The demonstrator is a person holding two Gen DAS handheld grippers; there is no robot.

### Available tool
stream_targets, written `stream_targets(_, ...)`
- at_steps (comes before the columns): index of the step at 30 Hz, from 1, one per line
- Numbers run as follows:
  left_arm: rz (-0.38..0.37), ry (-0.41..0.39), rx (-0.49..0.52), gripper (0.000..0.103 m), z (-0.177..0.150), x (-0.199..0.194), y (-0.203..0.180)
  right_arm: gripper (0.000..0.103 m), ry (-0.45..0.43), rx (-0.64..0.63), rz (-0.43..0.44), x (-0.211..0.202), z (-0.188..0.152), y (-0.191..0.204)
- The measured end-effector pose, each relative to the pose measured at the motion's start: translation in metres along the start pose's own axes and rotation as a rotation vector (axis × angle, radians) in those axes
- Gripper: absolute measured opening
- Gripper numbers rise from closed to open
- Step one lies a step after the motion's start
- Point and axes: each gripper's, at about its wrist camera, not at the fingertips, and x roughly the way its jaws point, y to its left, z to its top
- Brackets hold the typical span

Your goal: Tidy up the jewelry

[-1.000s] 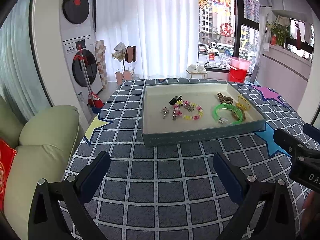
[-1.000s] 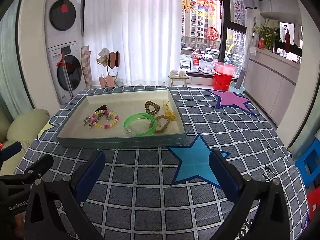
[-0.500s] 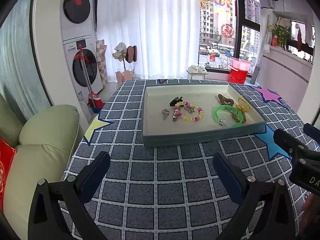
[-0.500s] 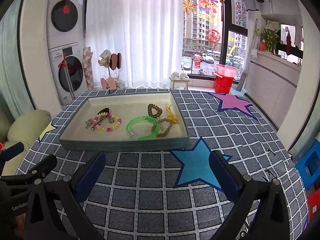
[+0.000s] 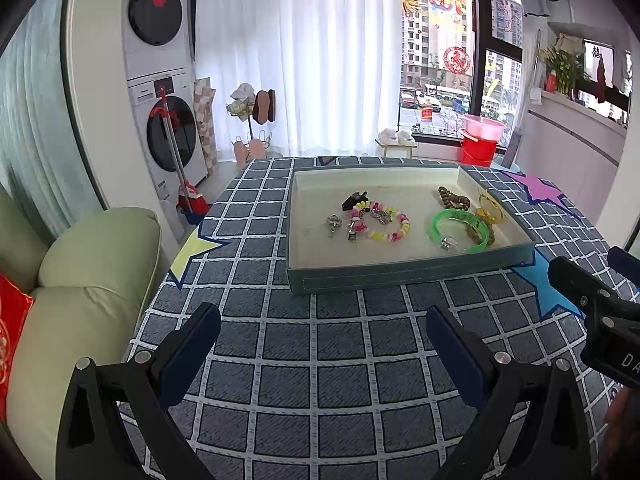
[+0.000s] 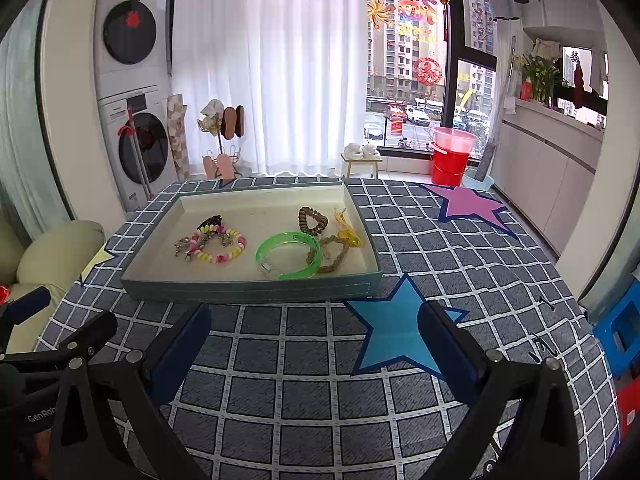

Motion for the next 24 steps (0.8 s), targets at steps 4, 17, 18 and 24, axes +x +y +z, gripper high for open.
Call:
stream_targets(4,0.003,0.001,0.0,0.103,-0.0001,0.0003,0.0004,0.103,0.001,0.001,0.002,0.0007,0.0002,0.0014)
stream_targets(17,0.01,0.005,0.002,0.103,-0.0013,0.0018,0.0001,0.103,0.015,-0.002,0.008,0.0036,-0.0016,0.0033)
stream_targets(18,0.01,0.005,0.001,0.103,-0.0011,0.002,0.0,0.103,0.015,-0.002,0.007,0.0036,-0.0016,0.0033)
stream_targets(24,0.013,0.006,0.001,0.103,-0.001,0.0022,0.0006,0.103,0.017,-0.004,0.009,0.0042,-0.0023,0.0034)
